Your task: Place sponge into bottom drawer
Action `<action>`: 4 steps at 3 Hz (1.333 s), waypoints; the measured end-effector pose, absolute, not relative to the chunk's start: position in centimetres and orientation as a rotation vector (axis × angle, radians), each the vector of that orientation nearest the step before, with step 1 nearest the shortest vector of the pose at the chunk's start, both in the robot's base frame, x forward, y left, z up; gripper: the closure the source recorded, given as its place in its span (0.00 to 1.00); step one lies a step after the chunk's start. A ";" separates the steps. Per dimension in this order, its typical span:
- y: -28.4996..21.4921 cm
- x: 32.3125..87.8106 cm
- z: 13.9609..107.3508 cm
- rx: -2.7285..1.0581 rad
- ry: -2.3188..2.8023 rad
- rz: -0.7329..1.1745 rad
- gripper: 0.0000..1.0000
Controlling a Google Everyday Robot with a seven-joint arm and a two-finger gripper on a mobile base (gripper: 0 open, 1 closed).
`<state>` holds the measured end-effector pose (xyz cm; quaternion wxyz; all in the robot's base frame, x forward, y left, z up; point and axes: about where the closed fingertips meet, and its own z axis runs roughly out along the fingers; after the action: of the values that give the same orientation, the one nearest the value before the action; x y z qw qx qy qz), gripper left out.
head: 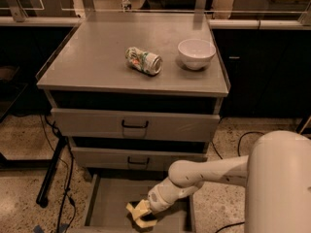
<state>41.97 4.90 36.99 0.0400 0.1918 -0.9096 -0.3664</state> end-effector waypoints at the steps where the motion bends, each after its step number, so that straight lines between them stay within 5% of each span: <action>1: 6.2 43.0 35.2 0.576 -2.822 -1.146 1.00; 4: 8.2 45.8 30.5 0.445 -2.916 -1.216 1.00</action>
Offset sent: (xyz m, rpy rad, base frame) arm 0.0393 0.0403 -0.0537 0.0481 -0.0826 -0.0790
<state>45.77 8.24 30.55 -0.0244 0.1395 -0.9137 -0.3809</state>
